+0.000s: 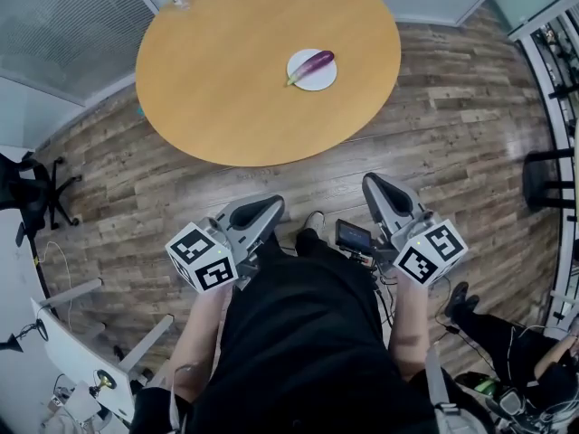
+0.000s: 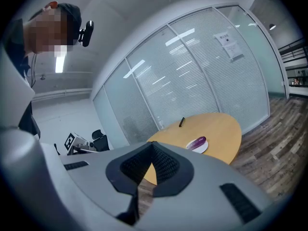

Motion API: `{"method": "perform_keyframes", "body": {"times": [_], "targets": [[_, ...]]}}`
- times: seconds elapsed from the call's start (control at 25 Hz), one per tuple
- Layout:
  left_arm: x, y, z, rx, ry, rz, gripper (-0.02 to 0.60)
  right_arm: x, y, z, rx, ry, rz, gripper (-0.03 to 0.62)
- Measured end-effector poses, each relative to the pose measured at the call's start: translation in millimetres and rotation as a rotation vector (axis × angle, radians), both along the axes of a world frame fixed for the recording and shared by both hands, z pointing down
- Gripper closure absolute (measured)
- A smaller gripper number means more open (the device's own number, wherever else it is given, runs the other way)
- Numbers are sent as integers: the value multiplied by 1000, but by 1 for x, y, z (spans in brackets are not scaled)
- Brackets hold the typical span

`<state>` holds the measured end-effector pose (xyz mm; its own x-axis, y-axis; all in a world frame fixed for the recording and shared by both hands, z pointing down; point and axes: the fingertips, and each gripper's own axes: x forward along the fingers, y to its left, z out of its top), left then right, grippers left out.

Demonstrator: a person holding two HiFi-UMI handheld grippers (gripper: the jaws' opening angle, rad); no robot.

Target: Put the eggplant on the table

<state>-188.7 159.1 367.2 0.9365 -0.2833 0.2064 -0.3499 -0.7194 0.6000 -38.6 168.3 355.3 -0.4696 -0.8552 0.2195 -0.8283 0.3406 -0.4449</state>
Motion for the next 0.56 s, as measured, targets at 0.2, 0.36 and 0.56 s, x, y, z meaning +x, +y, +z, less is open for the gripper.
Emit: {"method": "perform_keyframes", "body": {"times": [0.2,0.36,0.56], "targets": [[-2,7,0,9,9,-4,571,-1,3,0,0,13,-6,577],[4,8,2,2,1,-10,571,5,6,0,4,19,-18,577],[15,11,2,3,1,-10,571,19,14,2,2,31,-15,577]]}}
